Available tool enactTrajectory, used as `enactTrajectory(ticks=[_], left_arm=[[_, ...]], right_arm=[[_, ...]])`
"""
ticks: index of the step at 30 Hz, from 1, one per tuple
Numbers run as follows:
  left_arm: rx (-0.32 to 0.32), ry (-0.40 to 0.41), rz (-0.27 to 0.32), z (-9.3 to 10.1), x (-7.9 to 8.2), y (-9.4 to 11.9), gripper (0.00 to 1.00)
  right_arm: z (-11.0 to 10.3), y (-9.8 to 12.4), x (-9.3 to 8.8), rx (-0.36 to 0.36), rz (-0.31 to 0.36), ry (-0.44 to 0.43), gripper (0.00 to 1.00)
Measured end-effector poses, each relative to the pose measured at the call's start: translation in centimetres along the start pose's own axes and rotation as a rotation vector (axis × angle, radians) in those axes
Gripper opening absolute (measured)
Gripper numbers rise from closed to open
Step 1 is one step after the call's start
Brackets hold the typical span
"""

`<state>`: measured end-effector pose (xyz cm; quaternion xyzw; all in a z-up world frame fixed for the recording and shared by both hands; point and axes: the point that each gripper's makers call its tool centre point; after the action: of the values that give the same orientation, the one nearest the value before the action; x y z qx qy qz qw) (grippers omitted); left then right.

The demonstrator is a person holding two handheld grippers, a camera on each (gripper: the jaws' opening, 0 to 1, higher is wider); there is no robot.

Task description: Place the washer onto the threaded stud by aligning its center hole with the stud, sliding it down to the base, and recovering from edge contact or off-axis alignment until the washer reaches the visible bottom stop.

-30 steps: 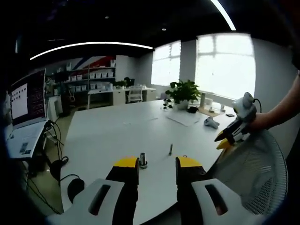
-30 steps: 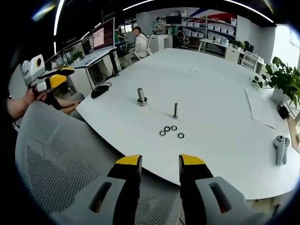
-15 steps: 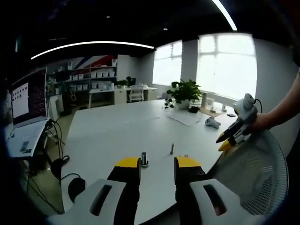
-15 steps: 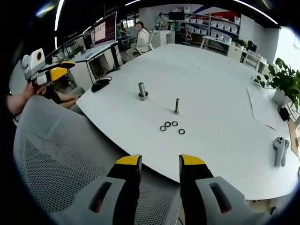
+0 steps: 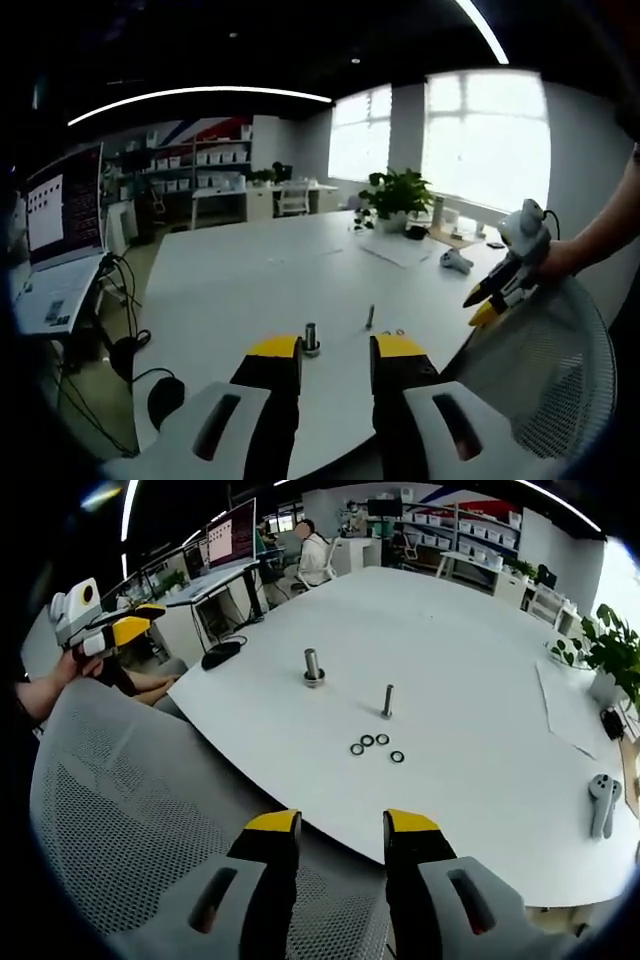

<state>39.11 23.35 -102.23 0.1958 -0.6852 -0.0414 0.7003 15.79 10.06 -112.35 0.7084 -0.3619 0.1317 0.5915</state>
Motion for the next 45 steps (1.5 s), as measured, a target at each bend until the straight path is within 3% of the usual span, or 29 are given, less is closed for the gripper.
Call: enactTrajectory(ticks=[5, 7, 10, 17, 19, 21, 26, 33, 45], left_arm=[[0.006, 0.014, 0.013, 0.1, 0.5, 0.2, 0.24], [0.007, 0.019, 0.006, 0.1, 0.5, 0.1, 0.25], [-0.001, 0.014, 0.007, 0.2, 0.4, 0.0, 0.25], [0.0, 0.009, 0.014, 0.4, 0.7, 0.1, 0.25], [-0.001, 0.009, 0.012, 0.4, 0.6, 0.2, 0.25], [0.004, 0.014, 0.008, 0.2, 0.6, 0.2, 0.24], [0.0, 0.001, -0.005, 0.2, 0.3, 0.2, 0.24], [-0.001, 0.011, 0.0, 0.2, 0.4, 0.2, 0.24], [-0.001, 0.005, -0.017, 0.1, 0.0, 0.3, 0.23]], right_arm=[[0.3, 0.2, -0.2, -0.013, -0.005, -0.017, 0.36], [-0.5, 0.2, -0.1, -0.009, -0.031, 0.001, 0.36], [0.7, 0.5, -0.9, -0.046, -0.098, 0.051, 0.36], [0.6, 0.2, -0.8, -0.025, -0.087, 0.023, 0.37], [0.1, -0.2, -1.3, 0.011, -0.143, 0.01, 0.39], [1.1, -0.7, -1.6, -0.002, -0.182, 0.031, 0.39], [1.7, -0.8, 0.3, -0.006, -0.167, 0.047, 0.39], [2.2, -2.5, 1.6, -0.007, -0.158, 0.055, 0.39], [3.7, -5.7, 2.4, -0.007, -0.213, 0.075, 0.37]])
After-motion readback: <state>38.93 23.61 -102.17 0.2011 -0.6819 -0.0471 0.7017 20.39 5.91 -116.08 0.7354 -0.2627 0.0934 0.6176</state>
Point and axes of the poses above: the point that each gripper's makers call its tool centre point, and the gripper's own axes: y roughly backward along the fingers, z roughly to its right, x roughly out of its top, and after that the axes turned 15 degrees about x, right-handed
